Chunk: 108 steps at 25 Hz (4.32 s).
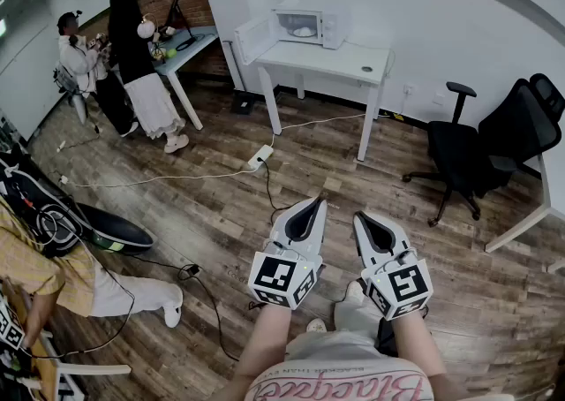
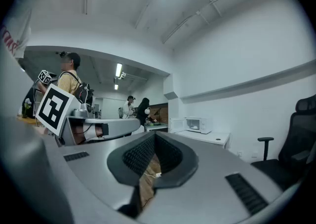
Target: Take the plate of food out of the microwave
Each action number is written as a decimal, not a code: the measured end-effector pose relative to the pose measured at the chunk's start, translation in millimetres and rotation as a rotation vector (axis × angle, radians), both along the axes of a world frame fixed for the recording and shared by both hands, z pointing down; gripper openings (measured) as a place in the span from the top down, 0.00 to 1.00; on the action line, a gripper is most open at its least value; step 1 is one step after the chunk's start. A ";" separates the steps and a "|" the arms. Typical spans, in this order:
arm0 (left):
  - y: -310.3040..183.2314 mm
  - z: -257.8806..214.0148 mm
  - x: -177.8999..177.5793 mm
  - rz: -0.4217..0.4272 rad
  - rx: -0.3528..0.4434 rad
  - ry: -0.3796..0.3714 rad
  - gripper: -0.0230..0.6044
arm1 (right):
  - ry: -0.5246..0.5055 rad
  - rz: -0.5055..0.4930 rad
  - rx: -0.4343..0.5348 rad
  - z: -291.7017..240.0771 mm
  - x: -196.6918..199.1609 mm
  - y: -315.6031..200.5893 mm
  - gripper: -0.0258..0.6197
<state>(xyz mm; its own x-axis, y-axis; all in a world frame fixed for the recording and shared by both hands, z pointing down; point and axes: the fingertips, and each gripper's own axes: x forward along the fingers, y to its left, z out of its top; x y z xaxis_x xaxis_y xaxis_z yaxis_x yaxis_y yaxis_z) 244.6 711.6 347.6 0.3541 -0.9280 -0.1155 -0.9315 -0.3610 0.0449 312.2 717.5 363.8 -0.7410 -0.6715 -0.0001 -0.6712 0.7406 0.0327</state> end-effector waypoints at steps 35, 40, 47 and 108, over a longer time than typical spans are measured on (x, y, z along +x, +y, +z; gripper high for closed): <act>-146.7 0.2 150.2 -0.068 0.045 -0.007 0.95 | -0.049 -0.171 -0.032 -7.6 118.3 -147.4 0.94; -155.4 -5.3 147.3 -0.066 0.033 0.015 0.95 | -0.092 -0.208 -0.038 -12.5 117.6 -154.7 0.94; -160.6 2.4 145.1 -0.072 0.016 0.020 0.95 | -0.157 -0.238 -0.062 -12.9 115.6 -165.8 0.94; -416.3 -13.1 -108.5 -0.026 0.050 0.071 0.87 | -0.098 -0.139 0.002 -35.3 -130.5 -409.8 0.94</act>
<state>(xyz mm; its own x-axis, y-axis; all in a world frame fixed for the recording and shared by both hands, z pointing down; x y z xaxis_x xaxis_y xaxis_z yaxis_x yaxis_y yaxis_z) 136.1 295.3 334.5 0.3193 -0.9291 -0.1864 -0.9356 -0.3404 0.0939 181.7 307.7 328.5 -0.8233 -0.5622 -0.0781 -0.5620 0.8267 -0.0264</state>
